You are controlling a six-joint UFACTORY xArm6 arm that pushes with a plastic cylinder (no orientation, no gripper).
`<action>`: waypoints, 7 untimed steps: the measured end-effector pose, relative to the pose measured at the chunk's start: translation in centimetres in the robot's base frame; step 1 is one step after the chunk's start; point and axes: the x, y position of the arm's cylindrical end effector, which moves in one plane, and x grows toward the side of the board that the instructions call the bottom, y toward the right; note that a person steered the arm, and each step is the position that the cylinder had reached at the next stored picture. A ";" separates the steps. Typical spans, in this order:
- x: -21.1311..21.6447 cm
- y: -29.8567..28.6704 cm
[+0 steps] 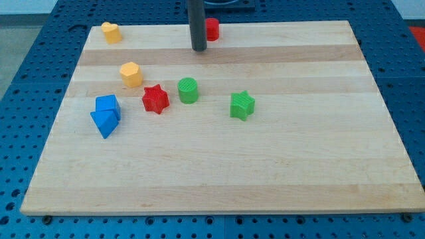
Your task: Point at the yellow hexagon
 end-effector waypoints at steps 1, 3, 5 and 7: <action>5.1 2.4; 6.9 -1.9; 1.0 -4.6; 0.0 -16.0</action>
